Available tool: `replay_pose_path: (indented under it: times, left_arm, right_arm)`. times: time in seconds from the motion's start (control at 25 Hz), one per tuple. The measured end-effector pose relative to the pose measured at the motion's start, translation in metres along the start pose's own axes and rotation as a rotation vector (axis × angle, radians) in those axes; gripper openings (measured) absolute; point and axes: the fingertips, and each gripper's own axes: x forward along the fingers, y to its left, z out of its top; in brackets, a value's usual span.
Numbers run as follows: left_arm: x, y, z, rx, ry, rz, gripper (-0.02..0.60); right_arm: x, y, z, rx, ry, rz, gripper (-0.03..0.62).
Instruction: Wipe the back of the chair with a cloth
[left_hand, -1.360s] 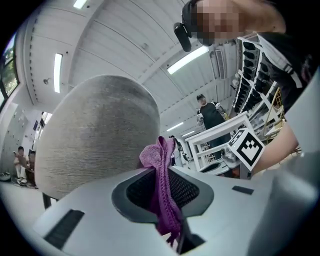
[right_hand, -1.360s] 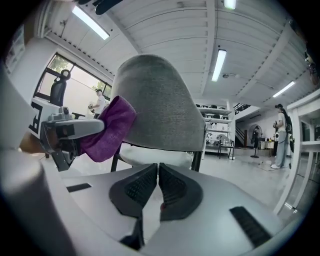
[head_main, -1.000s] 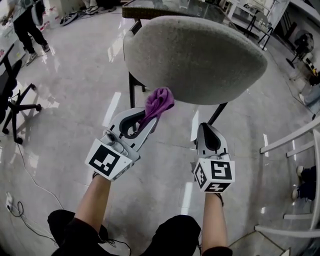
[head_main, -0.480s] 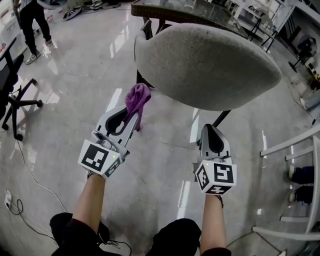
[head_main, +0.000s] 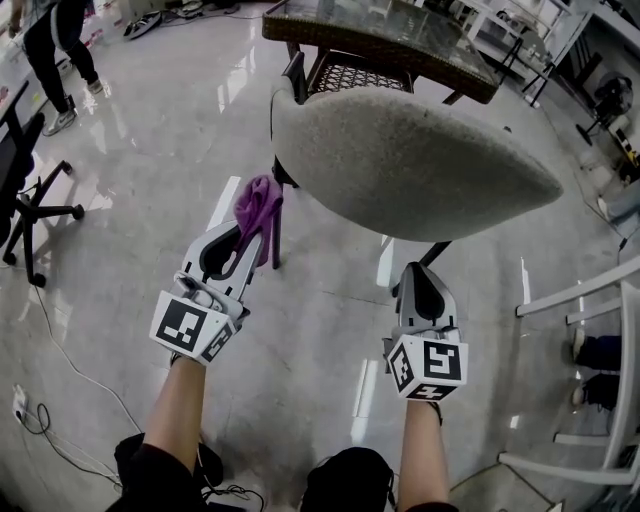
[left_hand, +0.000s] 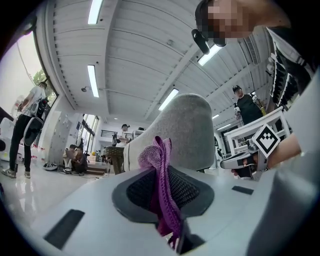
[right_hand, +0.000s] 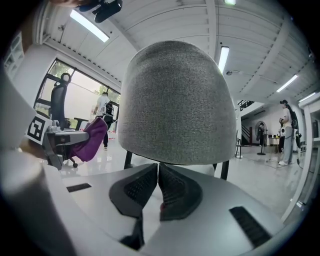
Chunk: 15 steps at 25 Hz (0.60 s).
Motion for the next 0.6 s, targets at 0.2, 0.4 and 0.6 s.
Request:
replay_pose_path:
  times: [0.2,0.4,0.6]
  left_arm:
    - [0.004,0.015,0.018,0.006,0.018,-0.004,0.081]
    - [0.005,0.022,0.034,0.002,0.033,-0.009,0.081]
    - [0.004,0.031,0.065,-0.012,0.036,-0.011,0.081]
  right_arm:
    - [0.006,0.014,0.017,-0.007,0.03,0.014,0.028]
    - [0.006,0.027,0.039,-0.004,0.033,0.024,0.028]
    - [0.001,0.033,0.071,0.009,0.045,0.014,0.028]
